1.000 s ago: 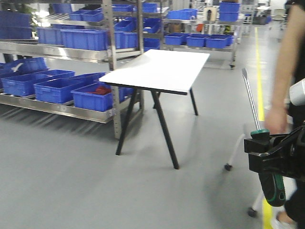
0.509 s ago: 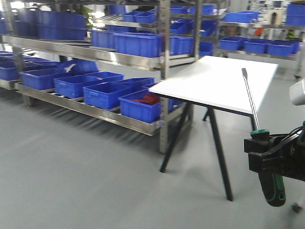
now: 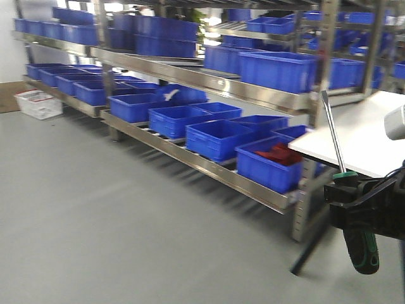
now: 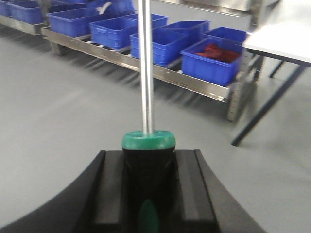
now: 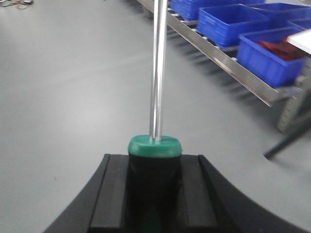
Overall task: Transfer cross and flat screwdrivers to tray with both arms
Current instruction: 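Carry both screwdrivers past the shelves to the grey metal tray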
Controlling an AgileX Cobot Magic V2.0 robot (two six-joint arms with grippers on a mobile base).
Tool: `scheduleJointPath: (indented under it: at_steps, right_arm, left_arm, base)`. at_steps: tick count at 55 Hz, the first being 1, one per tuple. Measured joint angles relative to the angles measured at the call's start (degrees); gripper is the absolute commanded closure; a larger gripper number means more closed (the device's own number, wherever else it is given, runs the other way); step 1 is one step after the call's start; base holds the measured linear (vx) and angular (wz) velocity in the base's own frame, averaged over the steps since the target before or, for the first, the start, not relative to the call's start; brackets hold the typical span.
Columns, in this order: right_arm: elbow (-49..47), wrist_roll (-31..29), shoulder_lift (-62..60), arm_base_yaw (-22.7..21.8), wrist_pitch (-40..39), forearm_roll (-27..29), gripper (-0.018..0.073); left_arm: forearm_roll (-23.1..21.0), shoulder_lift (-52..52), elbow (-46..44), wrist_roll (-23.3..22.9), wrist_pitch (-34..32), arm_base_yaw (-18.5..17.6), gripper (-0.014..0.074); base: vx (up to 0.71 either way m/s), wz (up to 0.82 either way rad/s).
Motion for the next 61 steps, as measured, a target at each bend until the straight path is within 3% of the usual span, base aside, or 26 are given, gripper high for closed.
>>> scheduleJointPath:
  at_steps: [61]
  right_arm:
    - [0.0,0.0,0.0,0.0,0.0,0.0,0.0567]
  left_arm:
    - [0.0,0.0,0.24,0.0,0.0,0.0,0.0596]
  base:
    - [0.58,0.51]
